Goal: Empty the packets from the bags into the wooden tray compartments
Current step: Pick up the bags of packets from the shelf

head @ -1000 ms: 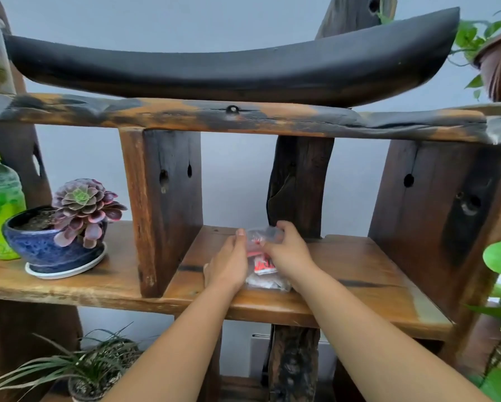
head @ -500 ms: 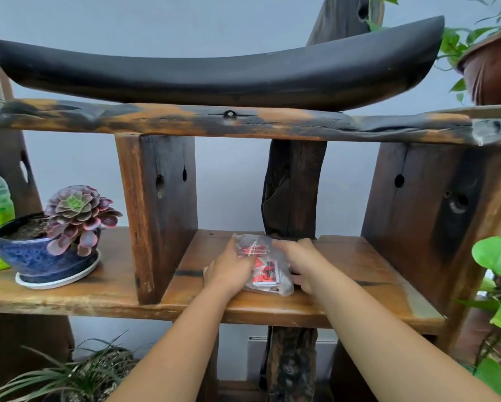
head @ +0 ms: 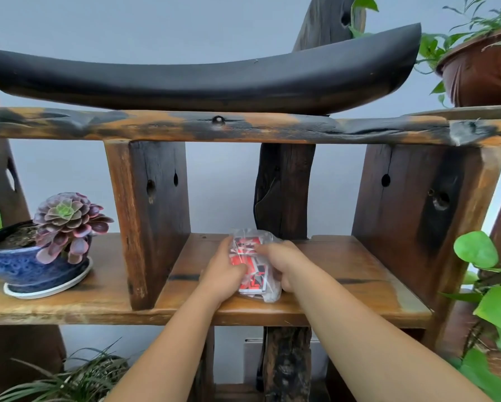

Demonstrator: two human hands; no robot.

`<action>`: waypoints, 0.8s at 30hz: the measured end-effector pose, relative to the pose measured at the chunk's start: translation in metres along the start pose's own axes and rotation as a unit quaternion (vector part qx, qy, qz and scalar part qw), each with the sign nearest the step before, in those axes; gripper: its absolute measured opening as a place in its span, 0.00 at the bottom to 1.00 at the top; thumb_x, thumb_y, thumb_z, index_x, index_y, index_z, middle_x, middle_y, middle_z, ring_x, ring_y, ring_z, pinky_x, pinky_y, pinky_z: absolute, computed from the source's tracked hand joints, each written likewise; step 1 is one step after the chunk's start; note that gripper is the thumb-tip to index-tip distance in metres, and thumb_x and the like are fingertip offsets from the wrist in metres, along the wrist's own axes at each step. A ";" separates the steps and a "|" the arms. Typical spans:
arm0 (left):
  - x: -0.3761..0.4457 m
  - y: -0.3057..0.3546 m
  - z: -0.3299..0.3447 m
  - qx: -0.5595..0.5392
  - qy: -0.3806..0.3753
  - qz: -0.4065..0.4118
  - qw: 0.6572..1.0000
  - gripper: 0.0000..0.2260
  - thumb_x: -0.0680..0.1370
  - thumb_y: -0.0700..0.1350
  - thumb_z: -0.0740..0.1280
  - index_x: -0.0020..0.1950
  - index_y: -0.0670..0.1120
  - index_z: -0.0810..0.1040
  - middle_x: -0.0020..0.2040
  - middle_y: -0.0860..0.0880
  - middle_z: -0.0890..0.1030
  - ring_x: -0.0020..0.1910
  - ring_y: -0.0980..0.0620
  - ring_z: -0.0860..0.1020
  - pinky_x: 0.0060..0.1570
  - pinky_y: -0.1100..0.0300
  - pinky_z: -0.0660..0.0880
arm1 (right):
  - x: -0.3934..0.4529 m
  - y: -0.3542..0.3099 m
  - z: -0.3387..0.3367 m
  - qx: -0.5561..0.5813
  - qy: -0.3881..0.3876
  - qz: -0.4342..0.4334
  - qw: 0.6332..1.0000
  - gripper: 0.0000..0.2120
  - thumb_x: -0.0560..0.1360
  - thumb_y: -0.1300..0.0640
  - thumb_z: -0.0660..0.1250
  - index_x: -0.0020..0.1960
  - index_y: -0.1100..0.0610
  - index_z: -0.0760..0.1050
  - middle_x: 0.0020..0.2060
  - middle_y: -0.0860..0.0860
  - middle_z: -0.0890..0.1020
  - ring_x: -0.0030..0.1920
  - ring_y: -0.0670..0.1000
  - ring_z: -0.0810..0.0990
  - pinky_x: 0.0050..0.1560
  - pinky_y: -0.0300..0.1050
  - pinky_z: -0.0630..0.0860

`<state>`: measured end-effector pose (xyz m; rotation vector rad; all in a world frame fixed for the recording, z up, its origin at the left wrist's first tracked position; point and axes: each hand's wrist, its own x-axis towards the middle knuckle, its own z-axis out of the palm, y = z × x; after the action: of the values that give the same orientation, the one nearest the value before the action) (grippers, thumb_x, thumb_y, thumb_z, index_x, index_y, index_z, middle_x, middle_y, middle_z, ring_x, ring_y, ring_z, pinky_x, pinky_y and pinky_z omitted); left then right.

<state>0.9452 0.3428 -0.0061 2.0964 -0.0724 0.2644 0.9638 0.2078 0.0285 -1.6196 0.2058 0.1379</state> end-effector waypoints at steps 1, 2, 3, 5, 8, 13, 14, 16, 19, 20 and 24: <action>0.000 -0.001 -0.001 -0.023 0.001 0.009 1.000 0.23 0.78 0.49 0.67 0.71 0.60 0.64 0.60 0.57 0.77 0.55 0.56 0.78 0.56 0.56 0.77 | 0.000 -0.001 0.003 -0.007 -0.006 -0.022 1.000 0.10 0.73 0.60 0.72 0.53 0.56 0.78 0.44 0.58 0.86 0.42 0.57 0.86 0.45 0.55 0.84; 0.000 -0.002 -0.002 -0.045 0.003 0.019 0.999 0.23 0.78 0.49 0.67 0.70 0.60 0.65 0.60 0.58 0.77 0.54 0.58 0.78 0.52 0.60 0.76 | 0.000 -0.002 0.005 -0.015 -0.012 -0.043 0.999 0.10 0.72 0.59 0.73 0.53 0.55 0.77 0.45 0.57 0.85 0.43 0.57 0.87 0.47 0.58 0.84; -0.001 -0.003 -0.004 -0.063 0.005 0.025 0.998 0.22 0.78 0.48 0.67 0.69 0.61 0.65 0.59 0.58 0.77 0.53 0.60 0.78 0.48 0.63 0.76 | 0.001 -0.003 0.007 -0.023 -0.013 -0.061 0.998 0.10 0.72 0.58 0.73 0.52 0.52 0.76 0.47 0.57 0.85 0.44 0.57 0.86 0.48 0.59 0.84; -0.001 -0.005 -0.006 -0.094 -0.004 0.027 0.995 0.23 0.78 0.45 0.68 0.68 0.63 0.63 0.57 0.60 0.77 0.51 0.61 0.78 0.45 0.66 0.75 | 0.001 -0.002 0.008 -0.064 0.006 -0.084 0.994 0.16 0.71 0.55 0.73 0.55 0.50 0.71 0.51 0.55 0.82 0.47 0.56 0.85 0.49 0.58 0.83; -0.003 -0.005 -0.008 -0.120 -0.015 0.030 0.992 0.28 0.78 0.44 0.69 0.71 0.63 0.61 0.56 0.61 0.74 0.52 0.60 0.78 0.50 0.61 0.78 | 0.000 0.004 0.000 -0.072 0.041 -0.096 0.992 0.21 0.69 0.62 0.73 0.58 0.51 0.70 0.51 0.54 0.80 0.47 0.56 0.84 0.48 0.58 0.83; -0.004 -0.002 -0.010 -0.143 -0.064 0.033 0.987 0.34 0.76 0.40 0.71 0.75 0.59 0.58 0.61 0.59 0.76 0.55 0.58 0.80 0.50 0.59 0.81 | -0.004 0.013 -0.016 -0.113 0.090 -0.194 0.970 0.22 0.66 0.67 0.67 0.55 0.47 0.73 0.55 0.50 0.78 0.51 0.56 0.81 0.48 0.55 0.82; -0.005 -0.001 -0.011 -0.159 -0.083 0.032 0.983 0.32 0.75 0.41 0.72 0.72 0.60 0.60 0.60 0.59 0.76 0.55 0.58 0.79 0.51 0.60 0.80 | -0.005 0.014 -0.019 -0.118 0.093 -0.217 0.964 0.23 0.65 0.67 0.66 0.55 0.46 0.73 0.55 0.50 0.78 0.52 0.55 0.80 0.52 0.57 0.82; -0.002 -0.001 -0.012 -0.223 -0.121 0.025 0.967 0.30 0.73 0.45 0.74 0.71 0.57 0.64 0.62 0.54 0.79 0.58 0.54 0.80 0.57 0.56 0.78 | -0.010 0.014 -0.024 -0.144 0.092 -0.262 0.950 0.23 0.68 0.68 0.67 0.57 0.46 0.73 0.58 0.51 0.77 0.55 0.52 0.78 0.57 0.55 0.79; 0.001 -0.003 -0.011 -0.335 -0.161 0.002 0.928 0.34 0.70 0.55 0.76 0.72 0.48 0.68 0.63 0.44 0.81 0.61 0.45 0.80 0.65 0.46 0.74 | -0.014 0.014 -0.032 -0.175 0.083 -0.308 0.932 0.23 0.71 0.67 0.69 0.58 0.45 0.70 0.60 0.50 0.75 0.58 0.50 0.77 0.59 0.49 0.77; 0.001 -0.001 -0.009 -0.347 -0.162 -0.003 0.924 0.33 0.70 0.55 0.76 0.71 0.47 0.70 0.62 0.43 0.81 0.61 0.43 0.80 0.66 0.43 0.73 | -0.014 0.016 -0.033 -0.173 0.082 -0.316 0.929 0.23 0.71 0.67 0.70 0.58 0.45 0.69 0.60 0.50 0.75 0.59 0.50 0.77 0.59 0.48 0.77; 0.005 0.013 -0.001 -0.368 -0.124 0.006 0.921 0.22 0.70 0.50 0.74 0.62 0.44 0.78 0.54 0.43 0.85 0.54 0.43 0.83 0.58 0.47 0.78 | -0.016 0.020 -0.038 -0.118 0.070 -0.330 0.934 0.40 0.71 0.64 0.73 0.72 0.42 0.55 0.58 0.43 0.72 0.60 0.52 0.79 0.59 0.52 0.78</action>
<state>0.9475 0.3376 0.0061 1.3644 -0.2908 -0.0315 0.9428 0.1695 0.0145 -1.8567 -0.2634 -0.4890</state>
